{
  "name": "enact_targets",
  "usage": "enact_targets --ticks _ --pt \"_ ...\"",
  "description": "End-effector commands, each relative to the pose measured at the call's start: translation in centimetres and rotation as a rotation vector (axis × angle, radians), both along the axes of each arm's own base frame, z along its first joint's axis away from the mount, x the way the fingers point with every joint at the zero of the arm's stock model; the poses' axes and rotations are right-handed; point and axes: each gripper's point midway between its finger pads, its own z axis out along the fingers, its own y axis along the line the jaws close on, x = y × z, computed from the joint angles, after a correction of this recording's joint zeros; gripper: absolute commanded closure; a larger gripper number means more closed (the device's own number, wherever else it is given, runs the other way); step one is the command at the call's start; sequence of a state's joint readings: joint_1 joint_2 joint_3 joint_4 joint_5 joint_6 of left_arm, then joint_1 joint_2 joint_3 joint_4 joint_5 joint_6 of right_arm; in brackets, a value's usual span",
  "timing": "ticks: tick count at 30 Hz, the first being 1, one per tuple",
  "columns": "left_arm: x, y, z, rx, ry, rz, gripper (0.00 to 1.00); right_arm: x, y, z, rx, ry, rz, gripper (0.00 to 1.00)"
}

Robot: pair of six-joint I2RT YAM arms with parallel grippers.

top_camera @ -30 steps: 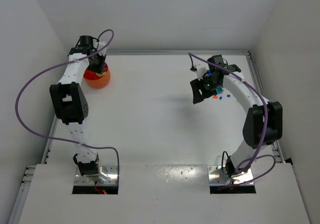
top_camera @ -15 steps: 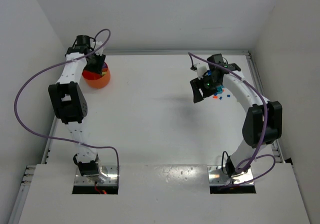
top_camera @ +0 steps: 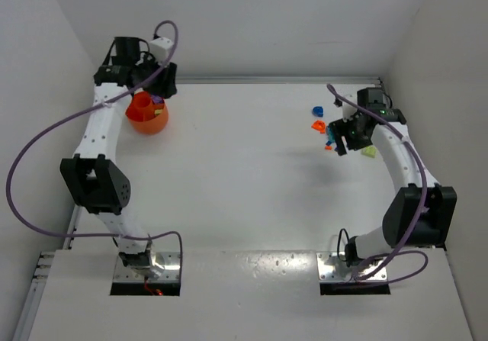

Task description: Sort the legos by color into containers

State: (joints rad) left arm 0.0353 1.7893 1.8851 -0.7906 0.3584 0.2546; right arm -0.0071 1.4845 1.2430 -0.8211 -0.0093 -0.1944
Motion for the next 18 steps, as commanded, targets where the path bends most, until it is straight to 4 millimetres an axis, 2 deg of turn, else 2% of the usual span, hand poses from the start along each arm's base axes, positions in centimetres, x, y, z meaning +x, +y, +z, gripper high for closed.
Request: enact_targets --ticks 1,2,4,5,6,7,8,9,10,11,12,15,16,18 --pt "-3.1 -6.0 -0.5 0.037 0.006 -0.150 0.43 -2.2 -5.6 -1.6 -0.163 0.057 -0.126 0.28" --pt "-4.0 -7.7 -1.8 0.049 0.025 -0.183 0.42 -2.1 -7.3 -1.7 -0.190 0.053 -0.177 0.28" --pt "-4.3 -8.7 -1.2 0.045 -0.010 -0.163 0.41 -1.8 -8.3 -2.3 -0.178 0.068 -0.231 0.29" --pt "-4.7 -9.7 -2.1 0.043 0.005 -0.173 0.41 -1.6 -8.8 -3.5 -0.170 0.106 -0.255 0.30" --pt "-4.8 -9.8 -1.7 0.022 0.001 -0.157 0.40 -1.5 -9.1 -4.0 -0.136 0.123 -0.279 0.30" --pt "-4.5 -10.2 -1.7 0.020 -0.015 -0.155 0.38 -0.6 -9.1 -3.8 -0.103 0.110 -0.277 0.30" --pt "-4.8 -10.4 -1.8 0.011 -0.017 -0.165 0.35 -0.3 -8.6 -4.6 -0.055 0.127 -0.248 0.28" --pt "-5.0 -10.9 -1.2 0.008 -0.035 -0.176 0.25 0.1 -8.8 -4.5 -0.058 0.125 -0.202 0.28" --pt "-5.4 -11.4 -1.7 -0.011 -0.019 -0.202 0.22 0.6 -8.3 -4.8 -0.034 0.119 -0.149 0.28" --pt "-5.5 -11.7 -1.6 -0.016 -0.022 -0.226 0.21 1.0 -8.6 -4.5 -0.042 0.100 -0.115 0.28" --pt "-5.8 -12.0 -2.1 -0.023 -0.012 -0.251 0.19 1.2 -9.1 -5.3 -0.046 0.112 -0.086 0.28" --pt "-6.6 -13.0 -2.7 -0.052 0.006 -0.323 0.15 2.5 -10.0 -5.3 -0.070 0.107 0.078 0.30" --pt "-6.6 -13.0 -2.8 -0.052 0.006 -0.323 0.15 2.5 -10.4 -6.2 -0.072 0.133 0.140 0.31" --pt "-6.7 -13.6 -2.5 -0.059 -0.005 -0.341 0.14 2.7 -11.4 -6.8 -0.085 0.150 0.172 0.33"
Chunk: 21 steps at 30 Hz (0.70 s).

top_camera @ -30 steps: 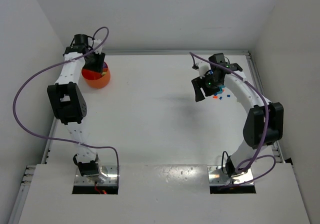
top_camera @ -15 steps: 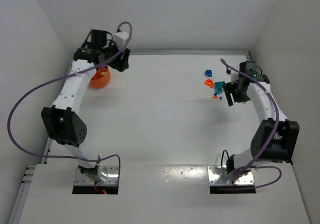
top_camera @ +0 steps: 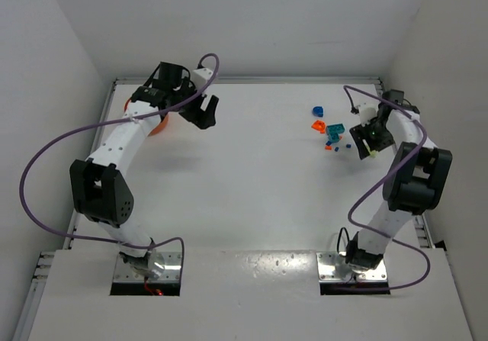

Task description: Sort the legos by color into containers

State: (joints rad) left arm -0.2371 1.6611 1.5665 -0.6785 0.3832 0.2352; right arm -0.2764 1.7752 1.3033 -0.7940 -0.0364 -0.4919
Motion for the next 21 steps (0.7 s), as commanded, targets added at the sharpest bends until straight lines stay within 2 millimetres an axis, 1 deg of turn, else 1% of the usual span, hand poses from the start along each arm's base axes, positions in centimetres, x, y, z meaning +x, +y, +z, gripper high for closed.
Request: enact_targets --ticks 1,2,3,4,5,7,8,9,10,11,13,14,15,16,17,18,19,20,21 --pt "-0.2 -1.2 2.7 -0.053 -0.087 -0.060 0.12 2.0 -2.1 0.1 -0.021 -0.038 0.182 0.33" --pt "-0.2 -1.2 2.7 -0.053 -0.087 -0.060 0.12 2.2 -2.2 -0.5 -0.023 -0.033 0.195 0.34" --pt "-0.1 -1.3 2.9 -0.055 -0.096 -0.060 0.11 2.5 -3.3 -0.5 -0.026 -0.048 0.183 0.34" --pt "-0.2 -1.5 2.9 -0.063 -0.094 -0.069 0.11 2.4 -3.7 -0.5 -0.027 -0.053 0.206 0.34" --pt "0.0 -1.5 2.5 -0.061 -0.084 -0.069 0.11 2.9 -4.1 -0.9 -0.018 -0.053 0.223 0.34" --pt "0.0 -1.5 2.3 -0.061 -0.084 -0.069 0.10 2.5 -3.9 -1.6 0.016 -0.027 0.315 0.34" --pt "0.2 -1.5 1.7 -0.058 -0.072 -0.069 0.08 2.7 -4.3 -1.6 0.023 -0.041 0.335 0.35" --pt "0.3 -1.6 1.3 -0.056 -0.061 -0.069 0.08 2.9 -4.1 -2.0 0.057 -0.056 0.362 0.35" --pt "0.3 -1.6 1.3 -0.056 -0.061 -0.069 0.08 3.0 -4.7 -1.7 0.058 -0.076 0.370 0.35" --pt "0.4 -1.6 1.6 -0.058 -0.070 -0.069 0.07 3.4 -4.7 -1.8 0.063 -0.080 0.417 0.35" --pt "0.5 -1.6 1.3 -0.056 -0.061 -0.069 0.07 4.0 -5.2 -2.0 0.101 -0.086 0.431 0.35" --pt "0.5 -1.6 1.3 -0.056 -0.061 -0.069 0.06 4.4 -5.2 -2.1 0.112 -0.085 0.443 0.35" --pt "0.7 -1.5 0.8 -0.047 -0.054 -0.061 0.06 4.8 -5.0 -2.2 0.131 -0.087 0.462 0.35" --pt "0.7 -1.5 0.8 -0.047 -0.054 -0.060 0.06 5.5 -5.3 -1.7 0.125 -0.093 0.472 0.35" --pt "0.8 -1.5 0.4 -0.045 -0.045 -0.060 0.06 5.2 -5.1 -2.8 0.157 -0.063 0.487 0.35" --pt "1.1 -1.6 0.9 -0.049 -0.063 -0.061 0.06 5.3 -5.1 -3.0 0.164 -0.056 0.486 0.35" --pt "1.1 -1.6 0.9 -0.049 -0.063 -0.061 0.05 5.6 -5.2 -3.2 0.161 -0.057 0.497 0.34" --pt "1.2 -1.6 0.5 -0.053 -0.047 -0.054 0.05 5.2 -5.6 -3.4 0.149 -0.026 0.501 0.34" --pt "1.2 -1.6 0.5 -0.053 -0.047 -0.054 0.05 4.6 -5.7 -4.6 0.160 0.014 0.505 0.34"
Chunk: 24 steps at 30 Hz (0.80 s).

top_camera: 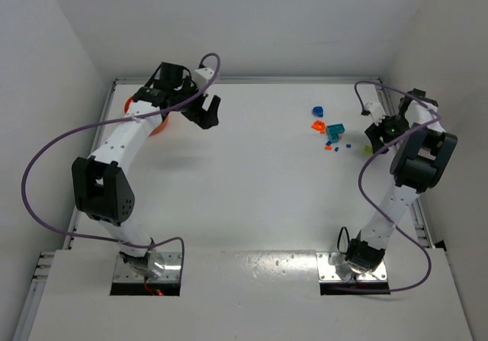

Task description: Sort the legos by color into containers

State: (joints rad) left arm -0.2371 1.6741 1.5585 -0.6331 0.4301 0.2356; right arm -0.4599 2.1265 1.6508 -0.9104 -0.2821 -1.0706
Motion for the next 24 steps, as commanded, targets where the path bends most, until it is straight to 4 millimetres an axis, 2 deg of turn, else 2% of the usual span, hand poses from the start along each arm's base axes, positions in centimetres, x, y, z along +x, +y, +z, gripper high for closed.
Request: enact_targets --ticks 1,7,8,9,10,19,20,24 --pt "1.0 -0.8 0.4 -0.016 -0.029 -0.019 0.03 -1.1 0.9 -1.2 0.025 0.089 0.100 0.34" --pt "1.8 -0.9 0.8 -0.024 -0.038 -0.001 0.00 -1.9 1.4 -2.6 0.044 0.109 0.123 0.31" --pt "1.9 -0.9 0.4 -0.022 -0.029 -0.001 0.00 -1.7 1.5 -2.0 0.039 0.082 0.124 0.31" --pt "1.9 -1.0 0.4 -0.028 -0.023 0.005 0.00 -1.7 1.5 -2.6 0.037 0.078 0.124 0.31" --pt "2.3 -1.1 0.5 -0.030 -0.031 0.005 0.00 -1.3 1.4 -2.2 0.025 0.056 0.123 0.31" --pt "2.6 -1.3 0.8 -0.043 -0.032 0.004 0.00 -0.2 0.8 -4.0 0.003 0.060 0.110 0.31" --pt "2.7 -1.4 0.4 -0.041 -0.023 0.004 0.00 0.1 0.7 -4.2 0.003 0.059 0.110 0.31" --pt "2.9 -1.4 0.3 -0.041 -0.023 0.004 0.00 0.8 0.8 -4.0 0.017 0.038 0.104 0.31"
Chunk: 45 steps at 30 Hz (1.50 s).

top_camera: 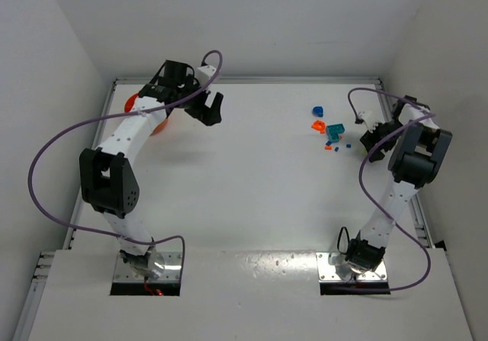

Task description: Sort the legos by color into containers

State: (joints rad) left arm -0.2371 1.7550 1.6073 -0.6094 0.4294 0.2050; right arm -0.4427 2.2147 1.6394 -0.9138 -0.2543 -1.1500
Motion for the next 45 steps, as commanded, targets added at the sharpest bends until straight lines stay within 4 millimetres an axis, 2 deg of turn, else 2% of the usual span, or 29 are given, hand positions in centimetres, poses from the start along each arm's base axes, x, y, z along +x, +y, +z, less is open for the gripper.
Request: enact_targets --ticks 1,10,11,12,19,21,22,23,24,25,26,27,28,29,30,31,33,34,35,36,39,40,42,43,44,45 --pt "1.0 -0.9 1.5 -0.026 -0.049 -0.015 0.00 1.9 0.3 0.1 0.029 -0.052 0.014 0.31" --pt "1.3 -1.1 1.1 -0.030 -0.038 -0.022 0.00 1.1 3.1 -0.2 0.087 -0.008 0.053 0.31" --pt "1.3 -1.1 1.1 -0.030 -0.038 -0.022 0.00 1.1 3.1 -0.2 0.087 -0.008 0.053 0.34" --pt "1.3 -1.1 1.1 -0.030 -0.038 -0.022 0.00 0.9 3.8 -0.5 0.091 0.002 0.064 0.40" --pt "1.0 -1.0 1.2 -0.030 -0.038 -0.022 0.00 -0.5 3.2 -1.7 0.065 0.082 0.061 0.83" --pt "0.5 -1.1 0.8 -0.036 -0.024 -0.032 0.00 -1.3 3.6 -1.6 0.076 0.106 0.061 0.88" --pt "0.3 -1.2 2.0 -0.074 -0.053 -0.054 0.00 -1.8 4.2 -1.1 0.101 0.108 0.050 0.91" --pt "-0.3 -1.1 1.4 -0.101 -0.032 -0.055 0.00 -2.0 4.7 -0.4 0.120 0.102 0.050 0.91" --pt "-0.3 -0.6 1.7 -0.148 -0.014 -0.023 0.00 -2.8 5.5 0.3 0.153 0.113 0.039 0.91" --pt "-1.0 -1.0 2.2 -0.209 0.000 -0.050 0.00 -2.9 6.2 1.3 0.181 0.095 0.029 0.93" --pt "-1.0 -1.2 2.8 -0.257 -0.004 -0.057 0.00 -2.2 7.7 4.2 0.246 0.013 0.018 0.93" --pt "-1.7 -0.5 2.2 -0.307 0.037 -0.051 0.00 -2.5 9.6 5.3 0.291 0.000 0.028 0.93" --pt "-2.5 -1.5 2.9 -0.427 0.084 -0.092 0.00 -2.3 11.5 6.9 0.365 -0.026 -0.005 0.93" --pt "-3.4 -0.8 1.4 -0.492 0.161 -0.061 0.00 -2.5 12.9 8.1 0.404 -0.035 -0.019 0.93" --pt "-3.9 -1.0 1.2 -0.578 0.257 -0.012 0.00 -2.5 14.8 10.4 0.438 -0.065 -0.002 0.93" --pt "-4.4 -1.3 0.9 -0.615 0.295 -0.010 0.00 -2.3 16.6 11.9 0.515 -0.080 -0.019 0.93" --pt "-4.8 -1.4 0.4 -0.638 0.313 0.000 0.00 -2.4 19.1 13.9 0.584 -0.091 -0.015 0.93" --pt "-4.9 -1.3 0.5 -0.634 0.305 0.008 0.00 -2.6 21.4 15.4 0.639 -0.088 -0.016 0.93" --pt "-5.7 -1.8 0.7 -0.638 0.311 -0.014 0.00 -2.6 23.9 16.1 0.684 -0.074 -0.018 0.93" --pt "-6.3 -2.5 0.9 -0.645 0.324 -0.049 0.00 -2.6 25.1 16.5 0.693 -0.096 0.025 0.94" --pt "-6.9 -3.3 1.5 -0.634 0.299 -0.080 0.00 -3.0 28.8 18.4 0.745 -0.091 0.006 0.94" --pt "-7.0 -3.7 1.8 -0.629 0.289 -0.084 0.00 -2.7 30.9 19.2 0.765 -0.101 0.021 0.94" --pt "-6.8 -3.6 2.1 -0.631 0.286 -0.072 0.00 -2.6 32.7 19.4 0.746 -0.099 0.037 0.94" --pt "-6.9 -4.0 2.5 -0.640 0.296 -0.073 0.00 -2.8 34.5 20.1 0.751 -0.095 0.059 0.94" --pt "-6.7 -4.1 2.3 -0.644 0.305 -0.067 0.00 -2.9 35.2 20.2 0.740 -0.091 0.061 0.95" --pt "-6.8 -4.6 2.9 -0.654 0.299 -0.087 0.00 -3.0 36.0 20.2 0.733 -0.079 0.066 0.95"
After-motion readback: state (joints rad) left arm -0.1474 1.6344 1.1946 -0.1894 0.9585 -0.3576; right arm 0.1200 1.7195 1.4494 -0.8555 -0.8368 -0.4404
